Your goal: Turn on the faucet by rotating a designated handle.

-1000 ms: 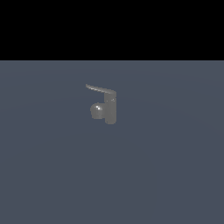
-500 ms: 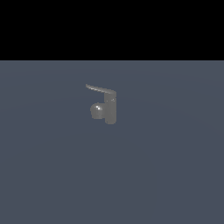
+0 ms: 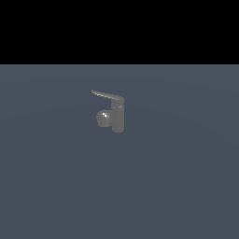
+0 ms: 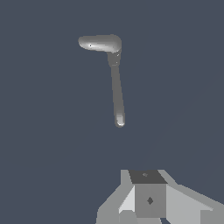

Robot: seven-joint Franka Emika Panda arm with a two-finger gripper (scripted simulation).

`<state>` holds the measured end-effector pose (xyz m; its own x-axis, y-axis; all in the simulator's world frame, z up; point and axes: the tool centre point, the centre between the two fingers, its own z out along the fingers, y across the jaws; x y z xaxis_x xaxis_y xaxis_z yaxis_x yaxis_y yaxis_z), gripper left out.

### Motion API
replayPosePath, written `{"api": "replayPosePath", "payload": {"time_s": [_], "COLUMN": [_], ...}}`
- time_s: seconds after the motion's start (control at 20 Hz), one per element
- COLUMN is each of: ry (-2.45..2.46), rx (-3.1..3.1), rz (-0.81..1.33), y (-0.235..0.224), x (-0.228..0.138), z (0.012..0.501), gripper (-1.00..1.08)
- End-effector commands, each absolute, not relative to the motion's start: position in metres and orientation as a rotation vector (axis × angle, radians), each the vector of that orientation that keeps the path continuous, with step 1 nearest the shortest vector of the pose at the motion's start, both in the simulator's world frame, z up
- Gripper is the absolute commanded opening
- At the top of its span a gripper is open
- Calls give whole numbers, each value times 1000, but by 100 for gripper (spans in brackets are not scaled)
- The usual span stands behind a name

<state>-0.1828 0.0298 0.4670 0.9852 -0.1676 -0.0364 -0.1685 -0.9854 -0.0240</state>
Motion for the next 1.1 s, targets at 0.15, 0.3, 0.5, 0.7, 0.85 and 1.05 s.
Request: {"api": "replayPosePath", "payload": {"time_s": [0.15, 0.3, 0.5, 0.7, 0.85, 1.05], "ry": [473, 590, 745, 901, 1017, 1171], "rx": [-3053, -3022, -2976, -2925, -2884, -2825], "rz": [65, 72, 83, 93, 101, 109], "y": [35, 38, 41, 45, 48, 52], "x": [-145, -125, -98, -71, -51, -26], "z": [457, 450, 438, 424, 412, 395], "gripper": [-100, -100, -100, -100, -100, -100]}}
